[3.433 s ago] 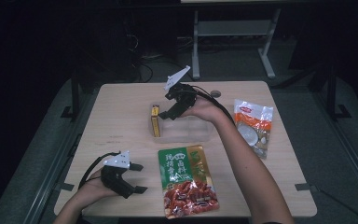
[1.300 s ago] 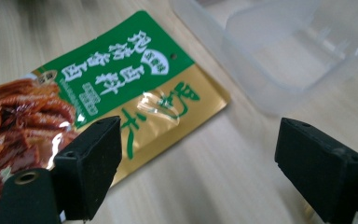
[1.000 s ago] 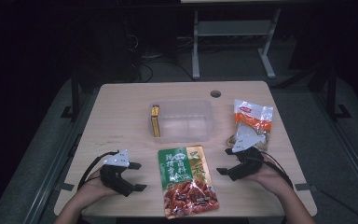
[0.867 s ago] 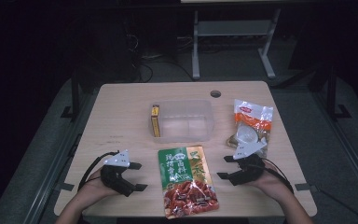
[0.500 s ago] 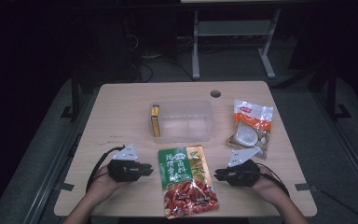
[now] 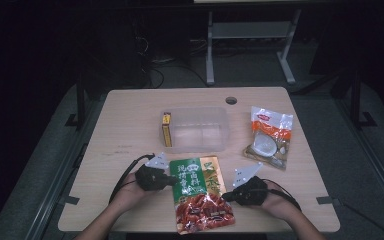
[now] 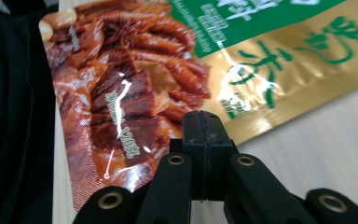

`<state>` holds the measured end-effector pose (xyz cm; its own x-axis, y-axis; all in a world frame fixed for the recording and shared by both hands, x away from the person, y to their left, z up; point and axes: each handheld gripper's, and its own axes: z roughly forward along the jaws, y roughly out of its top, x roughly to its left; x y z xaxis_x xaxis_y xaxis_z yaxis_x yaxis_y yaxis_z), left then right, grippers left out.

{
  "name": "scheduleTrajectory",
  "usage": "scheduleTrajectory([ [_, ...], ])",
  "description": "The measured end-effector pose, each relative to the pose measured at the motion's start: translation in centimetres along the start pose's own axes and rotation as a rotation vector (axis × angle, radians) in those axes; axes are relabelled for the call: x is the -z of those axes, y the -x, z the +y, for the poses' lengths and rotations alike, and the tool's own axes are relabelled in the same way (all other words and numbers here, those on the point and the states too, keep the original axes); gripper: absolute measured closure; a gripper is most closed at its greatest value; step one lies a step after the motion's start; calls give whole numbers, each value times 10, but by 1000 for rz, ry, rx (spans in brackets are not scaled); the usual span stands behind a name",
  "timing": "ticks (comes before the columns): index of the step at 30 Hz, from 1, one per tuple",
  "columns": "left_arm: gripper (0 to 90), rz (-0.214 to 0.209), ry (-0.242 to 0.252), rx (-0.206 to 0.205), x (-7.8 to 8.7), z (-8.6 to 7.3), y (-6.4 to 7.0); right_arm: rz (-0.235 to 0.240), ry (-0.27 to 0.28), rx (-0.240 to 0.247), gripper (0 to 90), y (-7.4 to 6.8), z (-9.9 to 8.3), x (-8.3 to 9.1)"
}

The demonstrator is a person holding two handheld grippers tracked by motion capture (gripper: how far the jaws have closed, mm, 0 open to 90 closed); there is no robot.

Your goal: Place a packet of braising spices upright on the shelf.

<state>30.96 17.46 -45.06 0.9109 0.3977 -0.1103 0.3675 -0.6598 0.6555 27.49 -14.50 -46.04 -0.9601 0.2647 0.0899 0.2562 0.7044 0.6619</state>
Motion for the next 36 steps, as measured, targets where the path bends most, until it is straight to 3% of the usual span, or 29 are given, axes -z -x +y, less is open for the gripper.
scheduleTrajectory([
  [5, 896, 21, -31, -25, -12, 3, 1, 21, -17, 25, 900, -1, 1, -5],
  [13, 896, 41, -60, -58, -22, 18, -10, 60, -24, 40, 900, -7, 4, -9],
  [15, 896, 44, -42, -39, -27, 21, -11, 66, -24, 46, 900, -9, 5, -11],
  [18, 896, 47, -54, -52, -29, 25, -15, 72, -25, 60, 900, -11, 7, -13],
  [21, 897, 34, -38, -22, -35, 31, -20, 94, -27, 74, 900, -15, 13, -19],
  [26, 897, 41, -34, -37, -43, 40, -24, 112, -23, 113, 900, -25, 24, -29],
  [28, 897, 34, -21, -23, -47, 43, -25, 125, -21, 121, 900, -29, 29, -34],
  [31, 897, 31, -38, -56, -50, 48, -27, 133, -15, 155, 900, -35, 37, -42],
  [36, 897, 19, -13, -60, -61, 57, -25, 141, -6, 188, 900, -42, 50, -55],
])
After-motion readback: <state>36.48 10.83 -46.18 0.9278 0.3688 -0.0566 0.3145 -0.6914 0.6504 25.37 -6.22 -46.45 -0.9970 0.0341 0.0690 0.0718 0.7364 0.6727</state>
